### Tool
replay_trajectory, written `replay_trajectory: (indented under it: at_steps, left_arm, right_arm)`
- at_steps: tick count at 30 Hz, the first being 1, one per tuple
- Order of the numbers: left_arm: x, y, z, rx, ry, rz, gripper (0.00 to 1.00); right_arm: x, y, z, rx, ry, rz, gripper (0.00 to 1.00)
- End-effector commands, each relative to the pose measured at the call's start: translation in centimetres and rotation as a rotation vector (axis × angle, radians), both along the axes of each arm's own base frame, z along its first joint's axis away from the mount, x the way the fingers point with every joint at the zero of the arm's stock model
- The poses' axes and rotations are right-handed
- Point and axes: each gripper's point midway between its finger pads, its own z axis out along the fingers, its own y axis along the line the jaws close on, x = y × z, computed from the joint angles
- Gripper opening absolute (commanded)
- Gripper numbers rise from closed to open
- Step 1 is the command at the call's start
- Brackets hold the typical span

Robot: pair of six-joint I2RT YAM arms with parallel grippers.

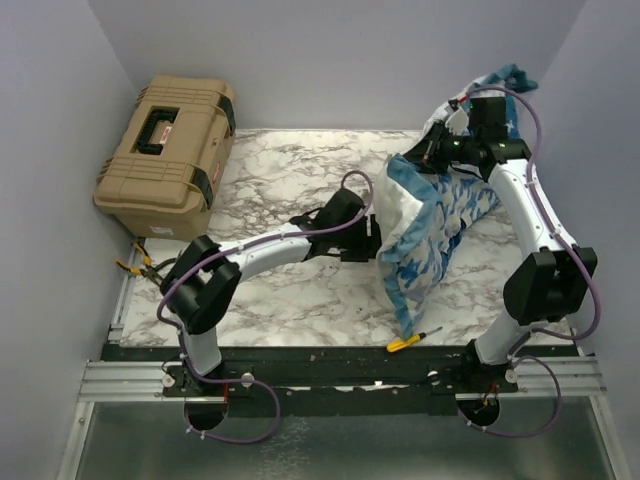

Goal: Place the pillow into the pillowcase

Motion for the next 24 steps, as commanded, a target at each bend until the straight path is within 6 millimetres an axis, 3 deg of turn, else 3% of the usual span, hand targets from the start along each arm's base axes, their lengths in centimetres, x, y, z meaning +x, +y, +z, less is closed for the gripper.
replay_trajectory:
  at_steps: [1,7,15,20,24]
  left_arm:
    - [0.0,4.0,1.2,0.015,-0.045,0.075,0.67]
    - [-0.1,11.0,0.8,0.126,-0.101,0.253,0.67]
    - [1.9,20.9,4.4,0.194,-0.256,0.55,0.73]
    - [2.0,25.0,6.0,0.186,-0.309,0.679,0.8]
    - [1.9,26.1,6.2,0.174,-0.313,0.709,0.86]
  right_arm:
    - [0.5,1.3,-1.9,-0.018,0.012,0.088,0.05]
    - [0.8,3.4,-5.2,-0.015,0.072,0.153,0.1]
    - [-0.9,9.3,-3.8,-0.112,-0.002,0.319,0.23]
    - [-2.2,12.1,-3.1,-0.208,-0.066,0.384,0.59]
    - [-1.8,10.8,-1.3,-0.269,-0.166,0.295,0.86]
